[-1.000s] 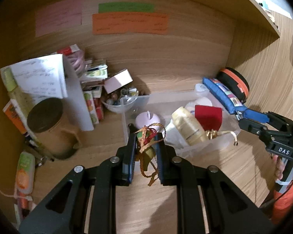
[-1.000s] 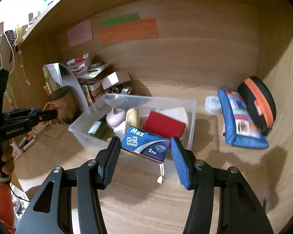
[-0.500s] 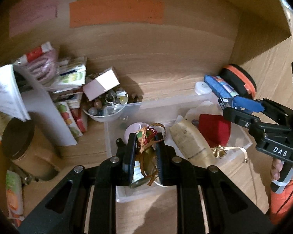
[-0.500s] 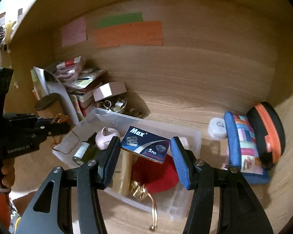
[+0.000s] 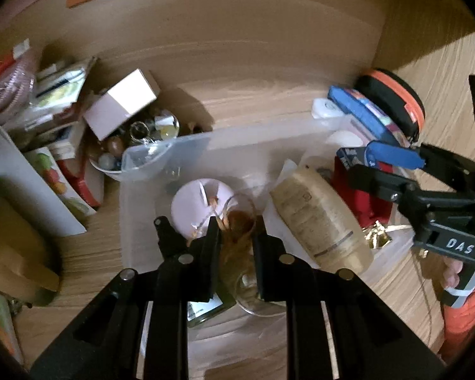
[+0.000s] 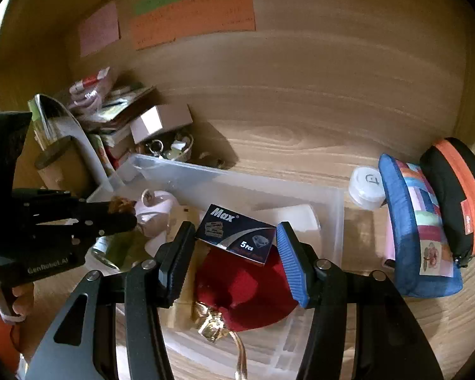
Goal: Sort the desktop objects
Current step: 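Open the right gripper to drop the Max box while the left releases the ornament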
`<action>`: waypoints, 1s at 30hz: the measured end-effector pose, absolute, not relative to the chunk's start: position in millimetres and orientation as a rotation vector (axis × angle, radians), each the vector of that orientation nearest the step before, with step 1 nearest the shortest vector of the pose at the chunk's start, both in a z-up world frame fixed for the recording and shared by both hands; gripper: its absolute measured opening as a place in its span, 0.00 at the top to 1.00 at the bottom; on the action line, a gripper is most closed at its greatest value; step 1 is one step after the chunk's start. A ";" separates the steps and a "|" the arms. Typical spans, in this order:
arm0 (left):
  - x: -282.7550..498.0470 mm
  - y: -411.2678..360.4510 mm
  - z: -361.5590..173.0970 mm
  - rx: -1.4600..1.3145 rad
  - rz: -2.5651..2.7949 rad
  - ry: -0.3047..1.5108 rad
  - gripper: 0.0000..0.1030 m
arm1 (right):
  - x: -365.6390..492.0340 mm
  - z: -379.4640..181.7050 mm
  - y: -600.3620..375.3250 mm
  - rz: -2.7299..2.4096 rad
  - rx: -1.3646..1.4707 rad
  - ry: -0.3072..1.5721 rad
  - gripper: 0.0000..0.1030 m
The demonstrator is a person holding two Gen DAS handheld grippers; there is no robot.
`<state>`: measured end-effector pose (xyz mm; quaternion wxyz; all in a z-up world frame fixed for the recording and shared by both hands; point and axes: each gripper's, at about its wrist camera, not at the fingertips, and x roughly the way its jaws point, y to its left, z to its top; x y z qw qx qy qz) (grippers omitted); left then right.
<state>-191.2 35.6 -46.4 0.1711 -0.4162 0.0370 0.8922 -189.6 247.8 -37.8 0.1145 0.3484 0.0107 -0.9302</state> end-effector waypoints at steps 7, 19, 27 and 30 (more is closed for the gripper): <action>-191.3 37.6 -52.4 -1.193 2.544 0.140 0.82 | -186.4 -38.0 243.9 -2.736 1.002 0.070 0.51; -184.4 37.8 -44.1 -1.132 2.576 0.163 0.64 | -182.8 -38.2 234.1 -2.760 0.968 0.160 0.38; -183.9 26.8 -34.6 -1.113 2.649 0.150 0.44 | -183.2 -33.6 242.9 -2.771 0.946 0.097 0.29; -180.1 19.9 -28.5 -1.111 2.702 0.159 0.34 | -187.5 -36.4 246.2 -2.743 0.976 0.050 0.29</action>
